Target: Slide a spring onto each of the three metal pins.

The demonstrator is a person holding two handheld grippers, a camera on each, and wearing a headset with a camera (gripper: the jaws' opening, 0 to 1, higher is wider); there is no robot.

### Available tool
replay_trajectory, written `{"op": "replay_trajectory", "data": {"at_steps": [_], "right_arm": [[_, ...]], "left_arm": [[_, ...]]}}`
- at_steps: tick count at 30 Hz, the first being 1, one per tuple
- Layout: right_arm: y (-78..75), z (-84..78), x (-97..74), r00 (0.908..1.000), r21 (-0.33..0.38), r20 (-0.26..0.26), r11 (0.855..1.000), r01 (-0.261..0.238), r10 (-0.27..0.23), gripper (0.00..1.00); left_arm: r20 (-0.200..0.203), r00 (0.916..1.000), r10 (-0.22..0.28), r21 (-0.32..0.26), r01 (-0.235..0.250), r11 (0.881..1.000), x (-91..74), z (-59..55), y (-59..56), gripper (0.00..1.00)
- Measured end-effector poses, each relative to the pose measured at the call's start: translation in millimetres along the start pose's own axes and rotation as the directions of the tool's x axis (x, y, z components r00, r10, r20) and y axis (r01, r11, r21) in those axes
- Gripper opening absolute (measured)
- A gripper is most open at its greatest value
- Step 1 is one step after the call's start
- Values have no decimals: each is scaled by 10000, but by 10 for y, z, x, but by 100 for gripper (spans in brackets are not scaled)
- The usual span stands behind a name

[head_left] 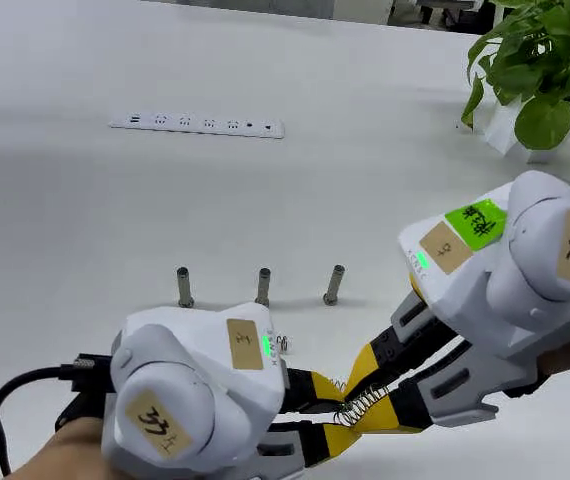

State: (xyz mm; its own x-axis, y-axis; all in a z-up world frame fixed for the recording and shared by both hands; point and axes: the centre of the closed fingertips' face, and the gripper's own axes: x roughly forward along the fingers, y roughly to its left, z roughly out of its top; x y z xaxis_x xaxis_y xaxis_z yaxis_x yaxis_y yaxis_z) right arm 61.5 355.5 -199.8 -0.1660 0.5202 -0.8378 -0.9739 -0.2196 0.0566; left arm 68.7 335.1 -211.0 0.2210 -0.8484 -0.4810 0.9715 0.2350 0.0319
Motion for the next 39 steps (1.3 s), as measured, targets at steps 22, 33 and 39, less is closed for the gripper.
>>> {"op": "replay_trajectory", "data": {"at_steps": [22,33,39], "right_arm": [[24,8,9,9999,31,-109,9999,-100,100,12],[-39,10,-16,9996,-139,-276,9999,-42,38,12],[-87,25,-14,9992,-286,-402,9996,-53,41,12]], "left_arm": [[180,9998,13,-13,-13,10000,12,23,-24,10],[531,9964,666,-701,-628,9956,-86,36,99,17],[510,9876,1487,-1465,-1398,9793,-264,-84,251,30]]}}
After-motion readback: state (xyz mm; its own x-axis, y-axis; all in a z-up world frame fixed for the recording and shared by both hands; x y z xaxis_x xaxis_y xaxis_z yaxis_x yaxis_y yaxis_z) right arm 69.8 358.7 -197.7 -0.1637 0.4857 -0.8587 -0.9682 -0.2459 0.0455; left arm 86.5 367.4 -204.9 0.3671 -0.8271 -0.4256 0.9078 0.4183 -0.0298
